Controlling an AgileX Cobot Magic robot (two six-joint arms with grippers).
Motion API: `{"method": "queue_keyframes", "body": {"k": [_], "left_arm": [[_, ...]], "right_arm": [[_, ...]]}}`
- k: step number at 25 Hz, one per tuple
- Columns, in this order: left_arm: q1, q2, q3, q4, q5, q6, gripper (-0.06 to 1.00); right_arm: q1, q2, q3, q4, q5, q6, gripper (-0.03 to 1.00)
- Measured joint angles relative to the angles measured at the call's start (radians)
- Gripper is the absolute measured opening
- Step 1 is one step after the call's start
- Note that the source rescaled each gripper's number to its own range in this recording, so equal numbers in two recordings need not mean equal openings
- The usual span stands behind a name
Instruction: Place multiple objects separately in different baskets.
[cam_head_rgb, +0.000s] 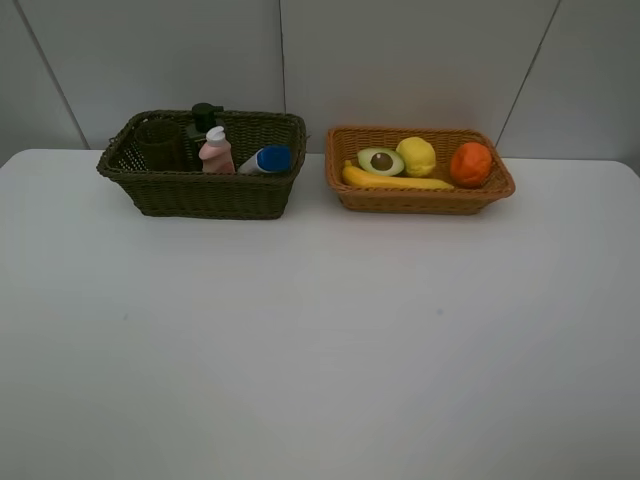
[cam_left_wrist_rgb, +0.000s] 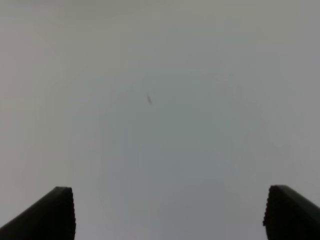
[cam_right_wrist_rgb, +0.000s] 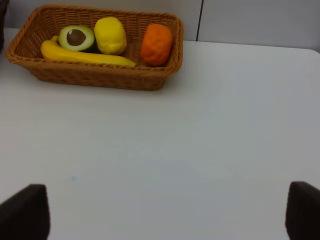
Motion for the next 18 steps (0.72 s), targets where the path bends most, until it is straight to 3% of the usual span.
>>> {"method": "queue_keyframes", "body": {"k": [12, 18], "left_arm": [[0.0, -0.202, 0.06, 0.022, 0.106, -0.025, 1.0], [0.0, -0.237, 0.085, 0.019, 0.094, -0.05, 1.0]], "right_arm": [[0.0, 0.0, 0.0, 0.0, 0.0, 0.0, 1.0], [0.0, 0.0, 0.0, 0.0, 0.0, 0.0, 1.0]]}}
